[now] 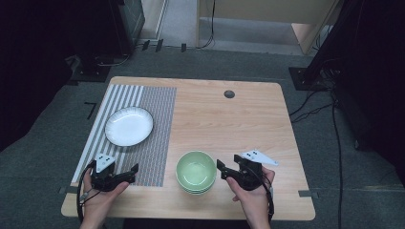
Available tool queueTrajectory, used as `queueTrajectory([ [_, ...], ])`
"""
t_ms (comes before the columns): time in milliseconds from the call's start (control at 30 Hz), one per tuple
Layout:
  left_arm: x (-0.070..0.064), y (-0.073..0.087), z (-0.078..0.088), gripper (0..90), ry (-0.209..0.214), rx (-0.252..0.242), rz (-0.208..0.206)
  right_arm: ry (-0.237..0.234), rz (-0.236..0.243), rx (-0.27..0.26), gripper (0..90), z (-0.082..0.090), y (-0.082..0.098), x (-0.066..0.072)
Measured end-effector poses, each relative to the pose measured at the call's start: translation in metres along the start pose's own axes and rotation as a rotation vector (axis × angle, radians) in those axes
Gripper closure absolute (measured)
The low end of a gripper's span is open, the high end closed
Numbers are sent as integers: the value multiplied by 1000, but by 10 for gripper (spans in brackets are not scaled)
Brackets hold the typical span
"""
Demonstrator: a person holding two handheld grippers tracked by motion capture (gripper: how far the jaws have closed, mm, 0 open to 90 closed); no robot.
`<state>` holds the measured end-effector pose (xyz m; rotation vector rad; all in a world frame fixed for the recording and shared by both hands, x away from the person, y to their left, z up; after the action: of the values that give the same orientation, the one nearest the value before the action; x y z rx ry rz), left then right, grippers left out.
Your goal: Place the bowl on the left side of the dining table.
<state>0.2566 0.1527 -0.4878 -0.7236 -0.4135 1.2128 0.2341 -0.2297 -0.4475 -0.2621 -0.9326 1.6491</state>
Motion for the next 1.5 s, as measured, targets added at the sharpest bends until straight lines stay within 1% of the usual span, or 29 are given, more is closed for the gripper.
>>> queueTrajectory([
  [33, 0, 0, 0, 117, 0, 0, 0, 0, 0, 0, 329, 0, 0, 0],
  [67, -3, -2, 2, 122, 6, -10, 1, -34, 6, 2, 401, -1, 0, 2],
  [133, -6, -5, 3, 122, 16, -17, -3, -74, 6, 9, 418, -2, 0, 5],
  [167, -9, -6, 4, 122, 23, -21, -3, -83, 1, 7, 433, -3, 0, 5],
  [267, -15, -9, 5, 122, 42, -26, -8, -91, 12, -16, 510, -3, 0, 9],
  [300, -15, -9, 5, 122, 42, -26, -8, -91, 12, -16, 510, -3, 0, 9],
  [333, -19, -11, 6, 123, 56, -29, -11, -107, 16, -24, 556, -4, 0, 12],
  [400, -24, -13, 7, 123, 71, -26, -18, -116, 17, -18, 589, -5, 1, 13],
  [500, -32, -17, 9, 123, 88, -31, -28, -113, 24, -4, 627, -9, 2, 17],
  [533, -35, -18, 9, 123, 98, -33, -30, -109, 36, 3, 632, -11, 1, 19],
  [567, -35, -18, 9, 129, 98, -33, -30, -109, 36, 3, 632, -11, 1, 19],
  [600, -40, -20, 10, 132, 120, -25, -39, -101, 57, 19, 636, -13, -3, 21],
  [667, -46, -22, 10, 132, 134, -26, -46, -104, 59, 38, 621, -16, -7, 23],
  [700, -46, -22, 10, 132, 134, -26, -46, -104, 59, 38, 621, -16, -7, 23],
  [733, -50, -24, 10, 132, 140, -28, -52, -94, 91, 72, 632, -20, -9, 25],
  [767, -50, -24, 10, 132, 140, -28, -52, -94, 91, 72, 632, -20, -9, 25],
  [800, -54, -26, 9, 131, 145, -23, -62, -104, 105, 70, 690, -21, -9, 27],
  [833, -54, -26, 9, 131, 145, -23, -62, -104, 105, 70, 690, -21, -9, 27],
  [867, -56, -28, 9, 132, 149, -24, -63, -105, 108, 64, 727, -22, -8, 27],
  [900, -56, -28, 9, 132, 149, -24, -63, -98, 114, 64, 729, -23, -7, 27],
  [967, -61, -31, 9, 132, 159, -26, -67, -91, 114, 84, 729, -24, -5, 27],
  [1033, -65, -34, 9, 132, 169, -28, -70, -78, 119, 78, 767, -24, -4, 27],
  [1100, -72, -38, 8, 132, 191, -24, -76, -61, 130, 84, 798, -25, -3, 26],
  [1233, -82, -43, 6, 132, 208, -19, -94, -39, 145, 81, 828, -25, -2, 27],
  [1300, -83, -45, 5, 132, 210, -21, -96, -30, 154, 79, 841, -25, -1, 27],
  [1367, -87, -47, 3, 134, 223, -21, -98, -19, 175, 74, 861, -25, -1, 28],
  [1433, -88, -48, 2, 156, 233, -26, -98, -14, 180, 72, 863, -25, -1, 28],
  [1467, -90, -48, 1, 244, 242, -32, -86, -19, 178, 56, 870, -26, -1, 28],
  [1500, -90, -48, 1, 245, 242, -32, -86, -21, 178, 52, 873, -27, -1, 27],
])
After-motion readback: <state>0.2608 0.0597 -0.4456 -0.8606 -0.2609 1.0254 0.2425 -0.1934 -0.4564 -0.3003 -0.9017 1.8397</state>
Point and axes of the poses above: each handheld gripper's, and its own axes: z roughly backward along the jaws, y roughly out of its underside, x roughly to its left, the point moved 3 cm from there along -z, roughly forward along the jaws, and after that the axes turned 8 degrees about x, right-handed, at the moved point
